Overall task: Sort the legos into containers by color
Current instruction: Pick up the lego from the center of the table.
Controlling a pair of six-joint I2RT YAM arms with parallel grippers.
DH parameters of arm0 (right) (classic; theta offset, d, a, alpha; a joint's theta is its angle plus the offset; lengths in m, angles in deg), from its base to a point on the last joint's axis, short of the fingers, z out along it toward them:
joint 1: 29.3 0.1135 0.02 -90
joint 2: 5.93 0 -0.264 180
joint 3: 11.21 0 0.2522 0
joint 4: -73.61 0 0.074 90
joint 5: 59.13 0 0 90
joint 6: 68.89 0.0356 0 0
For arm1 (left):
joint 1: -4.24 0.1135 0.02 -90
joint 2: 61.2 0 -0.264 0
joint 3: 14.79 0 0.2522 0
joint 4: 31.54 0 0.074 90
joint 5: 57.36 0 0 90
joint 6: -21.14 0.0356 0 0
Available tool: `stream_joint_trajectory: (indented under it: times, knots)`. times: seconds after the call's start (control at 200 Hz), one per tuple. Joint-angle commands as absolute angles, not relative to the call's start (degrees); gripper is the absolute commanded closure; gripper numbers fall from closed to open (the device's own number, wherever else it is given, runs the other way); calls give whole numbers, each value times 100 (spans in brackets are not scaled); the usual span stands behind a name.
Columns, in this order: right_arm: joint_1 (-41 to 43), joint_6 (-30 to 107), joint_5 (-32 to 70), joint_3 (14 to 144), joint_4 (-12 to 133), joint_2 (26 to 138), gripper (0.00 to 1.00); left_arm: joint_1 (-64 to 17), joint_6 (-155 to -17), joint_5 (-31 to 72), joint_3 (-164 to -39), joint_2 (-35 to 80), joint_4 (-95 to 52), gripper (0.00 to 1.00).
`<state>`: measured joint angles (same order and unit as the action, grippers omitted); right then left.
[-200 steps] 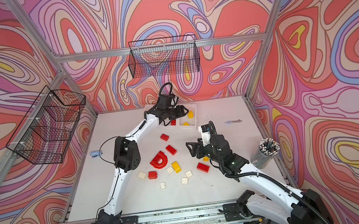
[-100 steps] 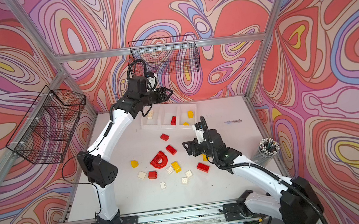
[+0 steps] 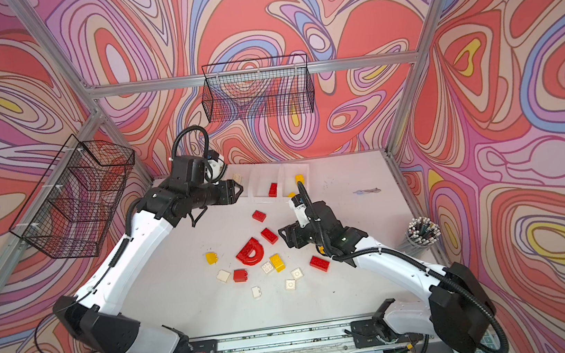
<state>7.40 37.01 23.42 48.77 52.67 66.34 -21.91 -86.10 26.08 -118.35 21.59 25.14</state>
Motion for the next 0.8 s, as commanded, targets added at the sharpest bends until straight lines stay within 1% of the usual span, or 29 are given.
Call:
stream_joint_trajectory:
  times: [0.0,0.15,0.315,0.441,0.796]
  knots:
    - [951,3379,2618,5102,4974,6905,21,-2151,-8348,3015,-11276,1538,2891,37]
    - [1191,3184,2822,5286,4834,7303,21,-2151,-8273,3555,-10141,688,2785,37]
    - [1199,3145,2973,5559,4713,7847,22,-2153,-8436,3441,-9165,75,2364,37]
    - [1209,3054,2976,5992,4469,8415,24,-2155,-8555,3292,-9006,3,2328,37]
    - [1252,2874,2963,6961,4006,9738,24,-2156,-8530,3376,-8834,-255,2292,37]
